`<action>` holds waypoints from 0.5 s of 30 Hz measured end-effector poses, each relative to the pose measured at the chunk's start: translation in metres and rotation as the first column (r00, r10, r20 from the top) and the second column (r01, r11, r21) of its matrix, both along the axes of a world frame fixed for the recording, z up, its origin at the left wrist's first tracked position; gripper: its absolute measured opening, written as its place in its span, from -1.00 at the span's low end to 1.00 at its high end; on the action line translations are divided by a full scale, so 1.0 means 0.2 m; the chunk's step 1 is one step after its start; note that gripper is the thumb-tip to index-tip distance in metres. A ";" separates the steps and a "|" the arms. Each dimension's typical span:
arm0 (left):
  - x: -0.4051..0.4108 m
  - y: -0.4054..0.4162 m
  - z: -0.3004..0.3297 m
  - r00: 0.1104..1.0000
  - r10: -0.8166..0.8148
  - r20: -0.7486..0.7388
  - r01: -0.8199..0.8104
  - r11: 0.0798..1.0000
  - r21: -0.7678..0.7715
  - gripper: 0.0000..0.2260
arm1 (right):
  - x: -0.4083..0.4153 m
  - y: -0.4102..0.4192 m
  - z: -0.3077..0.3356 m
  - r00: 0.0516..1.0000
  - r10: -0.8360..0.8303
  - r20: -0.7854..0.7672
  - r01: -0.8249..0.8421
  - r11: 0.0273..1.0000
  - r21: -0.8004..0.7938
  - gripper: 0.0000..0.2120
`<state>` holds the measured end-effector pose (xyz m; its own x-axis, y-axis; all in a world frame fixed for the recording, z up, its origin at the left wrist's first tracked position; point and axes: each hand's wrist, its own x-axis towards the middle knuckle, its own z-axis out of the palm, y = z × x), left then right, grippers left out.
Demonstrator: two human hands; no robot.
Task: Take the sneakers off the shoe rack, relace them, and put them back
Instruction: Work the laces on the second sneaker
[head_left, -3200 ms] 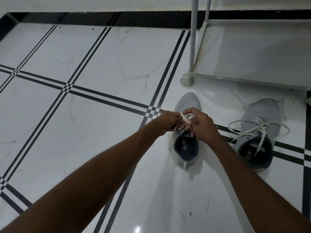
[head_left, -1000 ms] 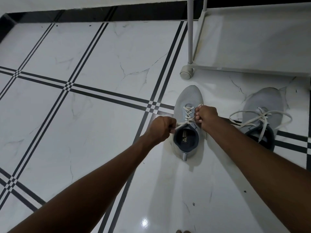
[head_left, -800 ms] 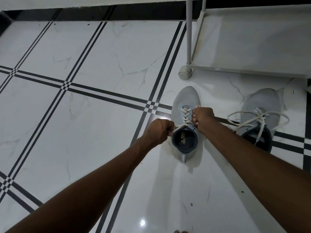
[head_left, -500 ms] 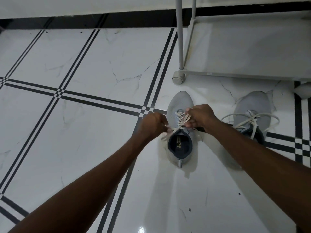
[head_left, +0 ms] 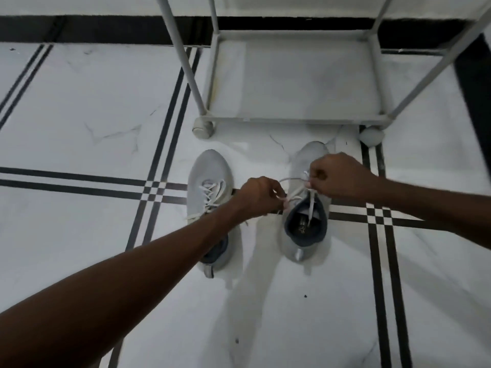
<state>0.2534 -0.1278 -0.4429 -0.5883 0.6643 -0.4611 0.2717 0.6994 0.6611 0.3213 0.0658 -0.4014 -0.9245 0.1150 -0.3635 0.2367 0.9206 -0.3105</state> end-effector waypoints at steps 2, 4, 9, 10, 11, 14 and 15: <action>0.05 0.07 -0.04 0.999 -0.017 0.037 0.018 1.000 -0.015 -0.64 | 0.15 0.05 -0.06 0.989 -0.118 0.086 0.118 0.993 -0.004 -0.62; 0.09 0.13 -0.07 1.000 -0.013 -0.008 0.013 0.999 -0.031 -0.59 | 0.24 0.03 -0.11 0.946 -0.209 0.248 0.237 0.968 -0.087 -0.57; 0.13 0.14 -0.09 0.997 0.062 -0.049 -0.064 0.997 -0.049 -0.73 | 0.29 -0.02 -0.23 0.958 -0.276 0.076 0.284 0.948 -0.142 -0.79; 0.13 0.12 -0.09 0.995 0.097 0.008 -0.096 0.995 -0.039 -0.76 | 0.29 -0.02 -0.24 0.953 -0.293 0.081 0.303 0.938 -0.168 -0.82; 0.12 0.09 -0.09 0.991 0.120 0.062 -0.118 0.992 -0.034 -0.78 | 0.29 -0.02 -0.24 0.940 -0.322 0.112 0.340 0.913 -0.226 -0.84; 0.11 0.05 -0.07 0.996 0.052 0.075 -0.050 0.998 -0.033 -0.74 | 0.31 0.01 -0.22 0.898 -0.435 0.070 0.434 0.844 -0.316 -0.75; 0.08 0.05 -0.06 1.000 0.018 0.001 -0.018 0.999 -0.052 -0.75 | 0.31 0.01 -0.22 0.904 -0.427 -0.031 0.402 0.872 -0.278 -0.71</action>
